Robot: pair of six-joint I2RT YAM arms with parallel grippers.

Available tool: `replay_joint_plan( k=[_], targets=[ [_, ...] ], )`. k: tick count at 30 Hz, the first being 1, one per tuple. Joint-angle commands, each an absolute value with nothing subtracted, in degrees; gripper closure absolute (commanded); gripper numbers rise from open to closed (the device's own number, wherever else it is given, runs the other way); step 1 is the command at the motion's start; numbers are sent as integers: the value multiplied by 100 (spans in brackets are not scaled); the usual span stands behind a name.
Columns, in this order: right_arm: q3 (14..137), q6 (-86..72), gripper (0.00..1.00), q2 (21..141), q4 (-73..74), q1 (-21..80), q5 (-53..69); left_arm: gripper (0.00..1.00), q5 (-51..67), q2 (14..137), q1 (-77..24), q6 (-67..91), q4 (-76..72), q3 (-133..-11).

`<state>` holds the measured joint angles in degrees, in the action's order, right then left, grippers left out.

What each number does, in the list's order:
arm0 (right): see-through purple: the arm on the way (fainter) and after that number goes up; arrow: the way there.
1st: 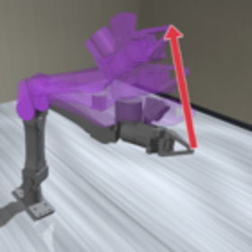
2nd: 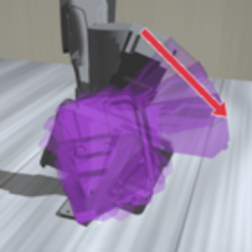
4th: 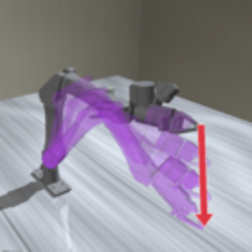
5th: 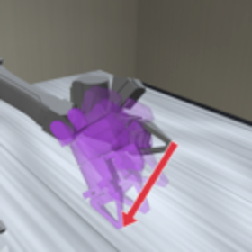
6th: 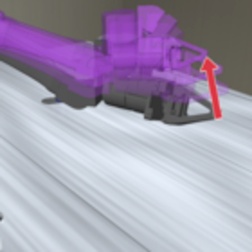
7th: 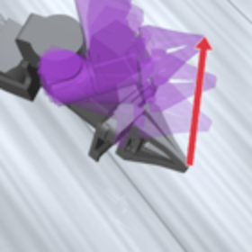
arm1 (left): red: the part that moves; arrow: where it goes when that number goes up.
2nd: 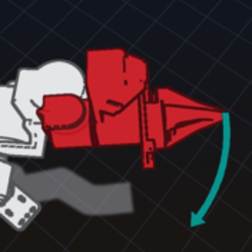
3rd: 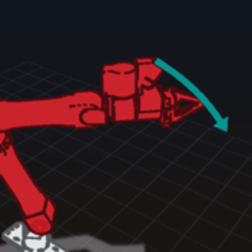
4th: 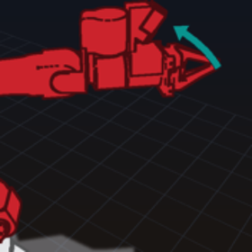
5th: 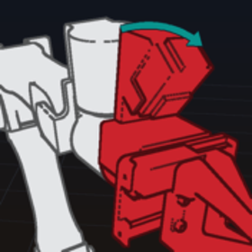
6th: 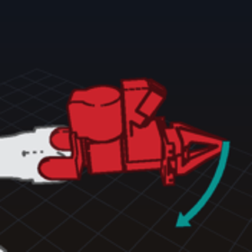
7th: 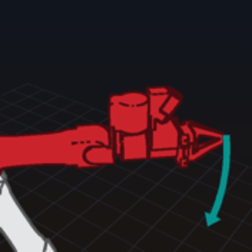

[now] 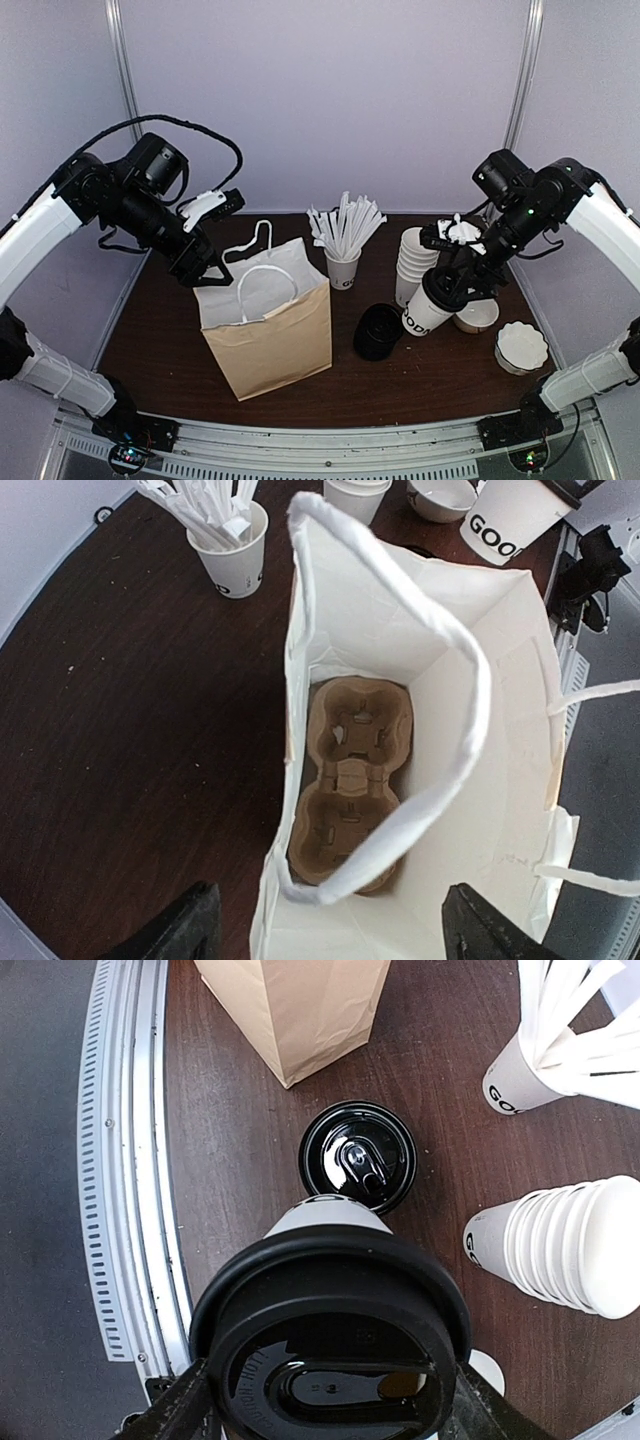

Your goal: Pack the takeout coffee

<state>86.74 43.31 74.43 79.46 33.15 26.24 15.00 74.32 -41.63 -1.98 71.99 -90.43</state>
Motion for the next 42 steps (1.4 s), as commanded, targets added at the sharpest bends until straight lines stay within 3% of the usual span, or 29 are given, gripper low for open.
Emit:
replay_joint_plan(
  k=[1, 6, 10, 13, 17, 26, 38, 42],
  targets=[
    [8773, 4271, 44, 7375, 8021, 3377, 2794, 31, 1830, 7829, -4159, -399, 6859, -9277],
    [9403, 4248, 45, 7482, 7875, 3458, 2938, 54, 2171, 8243, -4074, -372, 6895, -9471],
    [10221, 4103, 47, 7763, 7558, 3504, 3338, 62, 2176, 8389, -3954, -416, 6927, -9474],
    [10874, 3939, 48, 8108, 7370, 3583, 3737, 74, 2185, 8512, -3863, -440, 6970, -9502],
    [11589, 3627, 48, 8634, 7085, 3973, 3799, 100, 2140, 8546, -3841, -501, 7042, -9655],
    [12977, 3549, 50, 9892, 6837, 5357, 2534, 100, 2008, 8433, -3850, -512, 7354, -10001],
    [12319, 3853, 52, 10411, 6325, 6560, 473, 100, 1719, 8403, -4062, -314, 7461, -10264],
    [11821, 3991, 53, 10370, 6285, 6894, 120, 82, 1660, 8478, -4230, -288, 7510, -10300]
  ],
)
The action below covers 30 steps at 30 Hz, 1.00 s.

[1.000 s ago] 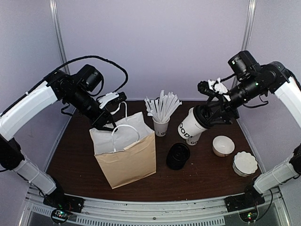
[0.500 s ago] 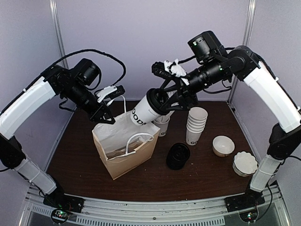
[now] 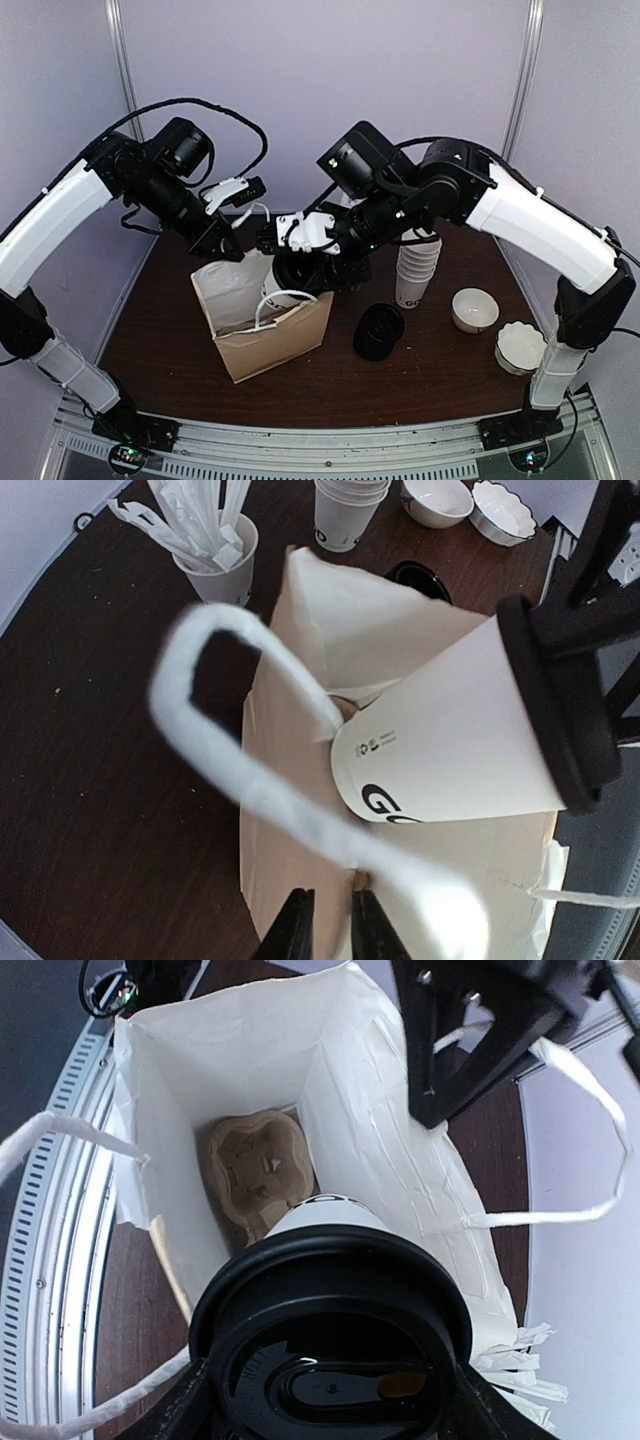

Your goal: Pack the takeout coffee

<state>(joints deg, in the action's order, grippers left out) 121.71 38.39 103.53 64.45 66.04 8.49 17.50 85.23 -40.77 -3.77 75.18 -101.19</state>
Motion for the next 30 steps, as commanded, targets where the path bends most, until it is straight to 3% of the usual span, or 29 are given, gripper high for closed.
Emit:
replay_joint_plan(
  k=[1, 6, 10, 17, 23, 30],
  targets=[
    [11766, 4010, 54, 10345, 6322, 6954, 92, 77, 1640, 8472, -4282, -284, 7511, -10311],
    [11592, 4052, 54, 10221, 6547, 7132, 39, 54, 1702, 8308, -4507, -296, 7505, -10613],
    [11448, 4085, 54, 10118, 6709, 7307, 26, 43, 1940, 7892, -4535, -138, 7253, -10789],
    [11050, 4467, 54, 10063, 6971, 7786, -464, 34, 789, 7238, -4284, -18, 6268, -9762],
    [10764, 4527, 55, 9937, 6798, 8034, -747, 33, 941, 7525, -3705, 183, 5363, -8343],
    [10289, 4951, 57, 10014, 5913, 8080, -1630, 34, 1727, 8071, -3058, 143, 4591, -7522]
  ],
)
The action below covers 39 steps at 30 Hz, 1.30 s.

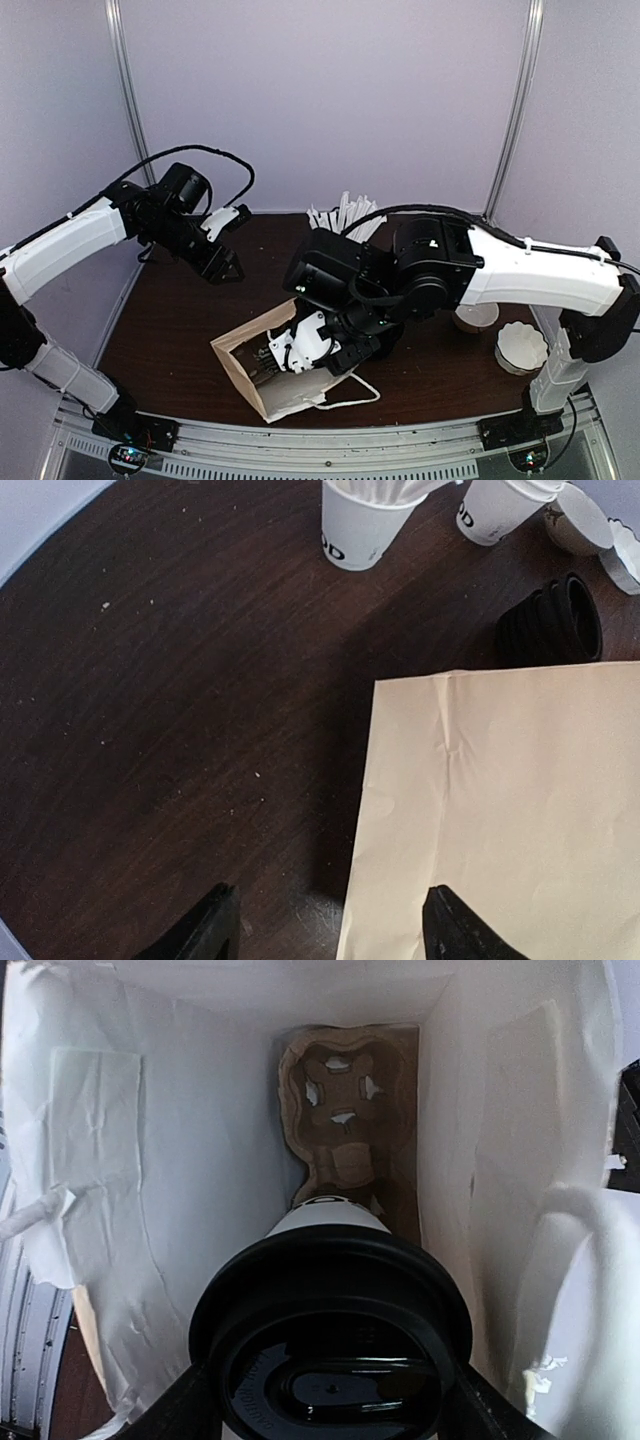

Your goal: Pack the takeout coffee

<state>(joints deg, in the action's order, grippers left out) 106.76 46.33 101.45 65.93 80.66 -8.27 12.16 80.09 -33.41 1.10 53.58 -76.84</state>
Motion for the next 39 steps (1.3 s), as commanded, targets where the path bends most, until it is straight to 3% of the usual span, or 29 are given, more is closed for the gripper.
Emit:
replay_joint_plan(
  k=[1, 13, 32, 34, 39],
  targets=[
    [10125, 5044, 57, 10012, 5673, 8077, -1804, 34, 1829, 8208, -2991, 123, 4517, -7455],
    [9711, 5207, 60, 10357, 4544, 8028, -2389, 36, 2296, 9022, -2839, -132, 4096, -7221],
    [9457, 4569, 61, 10469, 4548, 7844, -1914, 38, 1972, 8631, -2692, -38, 3652, -6512],
    [9426, 4492, 61, 10415, 4495, 7845, -1929, 39, 1877, 8395, -2681, 374, 3842, -6446],
    [9337, 4354, 61, 10329, 4412, 7849, -2014, 31, 1440, 6377, -2783, 1015, 4000, -6055]
  ],
)
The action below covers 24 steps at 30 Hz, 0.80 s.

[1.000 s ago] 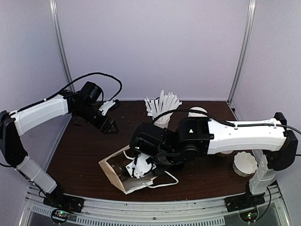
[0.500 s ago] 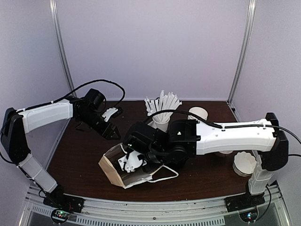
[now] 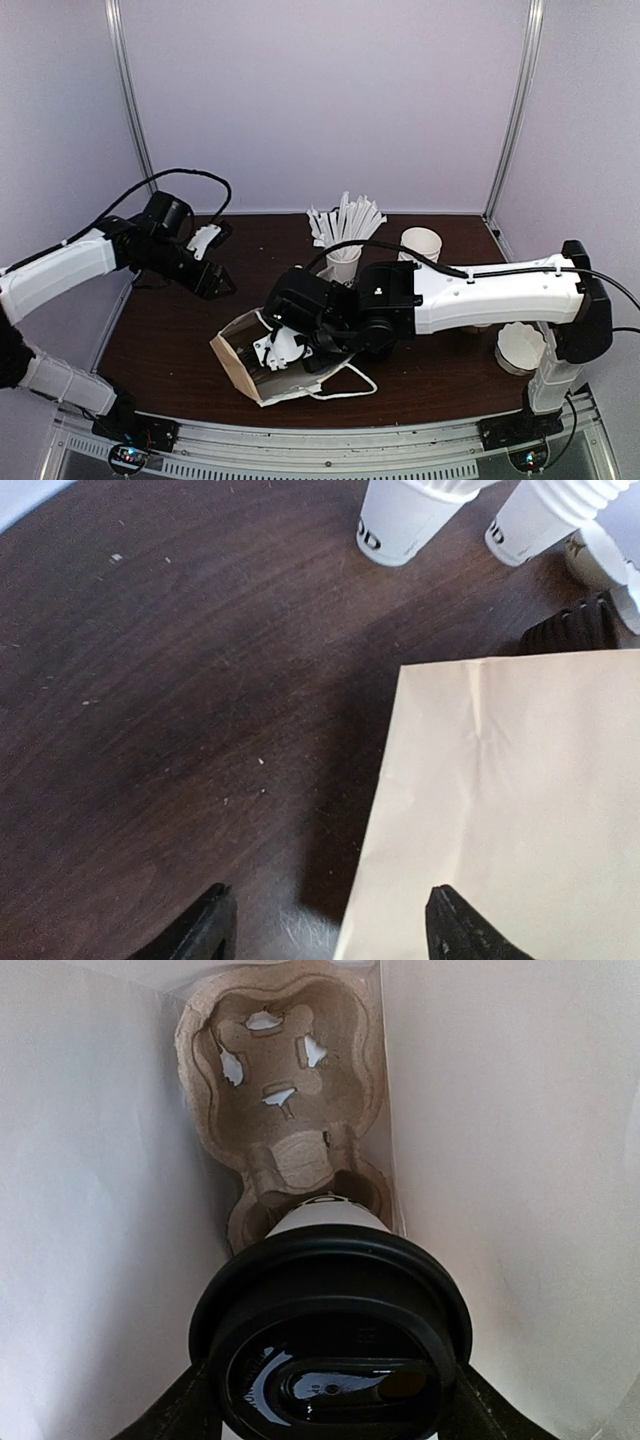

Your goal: Pack the takeout coffee

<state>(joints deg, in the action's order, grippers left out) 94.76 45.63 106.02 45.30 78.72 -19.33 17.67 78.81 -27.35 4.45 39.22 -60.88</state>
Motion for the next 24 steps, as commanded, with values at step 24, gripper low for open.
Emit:
replay_joint_plan(
  k=[24],
  targets=[
    [8408, 4244, 62, 10223, 3034, 7685, -1936, 29, 1317, 7061, -3108, 1196, 4052, -5778]
  ],
)
